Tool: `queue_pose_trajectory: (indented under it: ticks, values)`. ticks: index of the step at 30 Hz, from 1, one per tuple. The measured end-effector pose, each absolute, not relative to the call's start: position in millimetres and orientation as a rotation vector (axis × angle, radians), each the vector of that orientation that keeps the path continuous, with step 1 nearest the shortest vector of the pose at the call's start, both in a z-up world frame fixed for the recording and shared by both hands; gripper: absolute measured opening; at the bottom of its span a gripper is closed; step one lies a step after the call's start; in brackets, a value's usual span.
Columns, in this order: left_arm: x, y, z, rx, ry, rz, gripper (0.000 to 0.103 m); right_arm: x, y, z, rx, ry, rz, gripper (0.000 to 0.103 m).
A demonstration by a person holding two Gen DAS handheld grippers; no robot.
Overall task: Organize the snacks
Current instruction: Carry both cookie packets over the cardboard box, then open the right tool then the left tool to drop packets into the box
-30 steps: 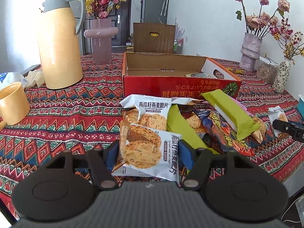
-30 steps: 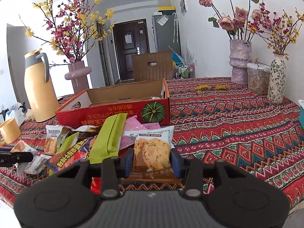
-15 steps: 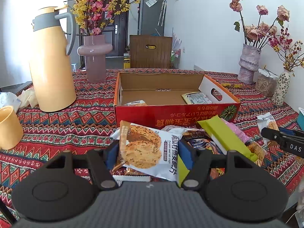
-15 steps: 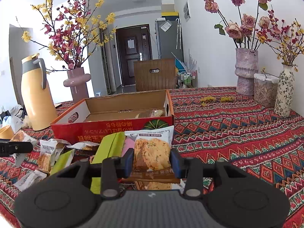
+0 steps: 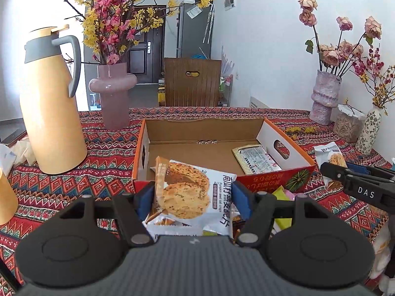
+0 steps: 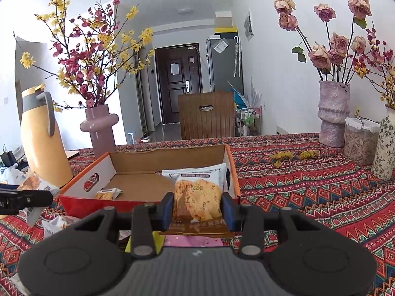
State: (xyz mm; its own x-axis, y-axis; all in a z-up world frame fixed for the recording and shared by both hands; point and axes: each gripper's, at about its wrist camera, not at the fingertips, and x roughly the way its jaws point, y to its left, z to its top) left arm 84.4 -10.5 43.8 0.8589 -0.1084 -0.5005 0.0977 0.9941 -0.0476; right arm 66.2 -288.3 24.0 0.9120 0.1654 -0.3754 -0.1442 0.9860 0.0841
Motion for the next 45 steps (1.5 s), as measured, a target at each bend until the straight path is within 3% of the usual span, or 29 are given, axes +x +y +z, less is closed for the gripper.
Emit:
queue_pose_trajectory:
  ticks: [15,39,40,42,44,45]
  values:
    - [144.6,-24.3,56.7,-0.025,0.514,-0.053,0.066,142.4,-267.9,23.3,0.06,0.43,0.148,0.04]
    - [233.3,-12.3,4.4,-0.016,0.74,0.112,0.07,201.0,-254.3,5.6,0.016,0.569,0.113,0.041]
    - [233.2,-11.9,4.9,-0.018,0.737,0.109,0.071,201.3,-255.6,5.2,0.02,0.57,0.112,0.043]
    - [230.8,-11.2,6.7,-0.018,0.722,0.108,0.077,200.0,-257.6,5.4,0.029,0.567,0.111,0.056]
    - [228.0,-10.8,9.8,-0.021,0.702,0.105,0.084,196.7,-260.2,6.4,0.039,0.554,0.116,0.084]
    - [226.4,-10.5,11.1,-0.025,0.692,0.107,0.089,194.7,-261.1,7.2,0.04,0.544,0.114,0.087]
